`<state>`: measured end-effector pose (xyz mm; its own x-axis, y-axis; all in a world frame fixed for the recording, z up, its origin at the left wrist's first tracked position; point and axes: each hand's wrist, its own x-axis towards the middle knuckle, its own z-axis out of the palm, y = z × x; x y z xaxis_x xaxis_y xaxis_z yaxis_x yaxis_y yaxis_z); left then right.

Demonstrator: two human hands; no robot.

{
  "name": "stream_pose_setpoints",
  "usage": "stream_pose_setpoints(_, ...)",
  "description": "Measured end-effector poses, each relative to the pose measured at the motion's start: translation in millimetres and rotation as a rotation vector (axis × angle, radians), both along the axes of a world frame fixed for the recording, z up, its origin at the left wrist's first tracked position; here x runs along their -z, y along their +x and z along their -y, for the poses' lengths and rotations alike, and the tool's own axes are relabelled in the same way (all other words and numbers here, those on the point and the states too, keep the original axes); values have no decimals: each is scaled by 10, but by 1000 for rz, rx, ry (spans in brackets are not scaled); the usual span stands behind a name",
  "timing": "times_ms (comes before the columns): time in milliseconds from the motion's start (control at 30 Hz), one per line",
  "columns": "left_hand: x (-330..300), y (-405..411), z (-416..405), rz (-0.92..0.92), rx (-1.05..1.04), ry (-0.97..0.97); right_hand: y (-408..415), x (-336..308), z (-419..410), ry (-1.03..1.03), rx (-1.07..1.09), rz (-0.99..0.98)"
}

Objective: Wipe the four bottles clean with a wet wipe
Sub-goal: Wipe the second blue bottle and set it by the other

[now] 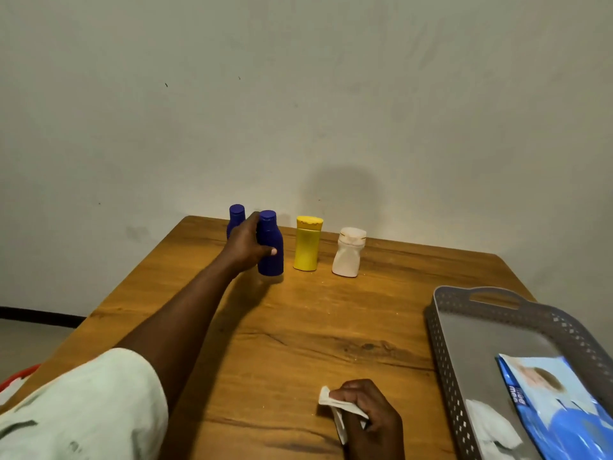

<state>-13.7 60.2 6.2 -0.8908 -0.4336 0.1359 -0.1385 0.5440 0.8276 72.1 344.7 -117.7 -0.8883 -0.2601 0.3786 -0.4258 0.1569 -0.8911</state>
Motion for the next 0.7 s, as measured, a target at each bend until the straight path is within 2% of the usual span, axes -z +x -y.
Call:
stream_pose_setpoints(367, 151, -477, 87, 59, -37, -21, 5, -76, -2, -68, -11, 88)
stream_pose_setpoints(700, 212, -506, 128, 94, -12, -25, -5, 27, -14, -22, 4, 10)
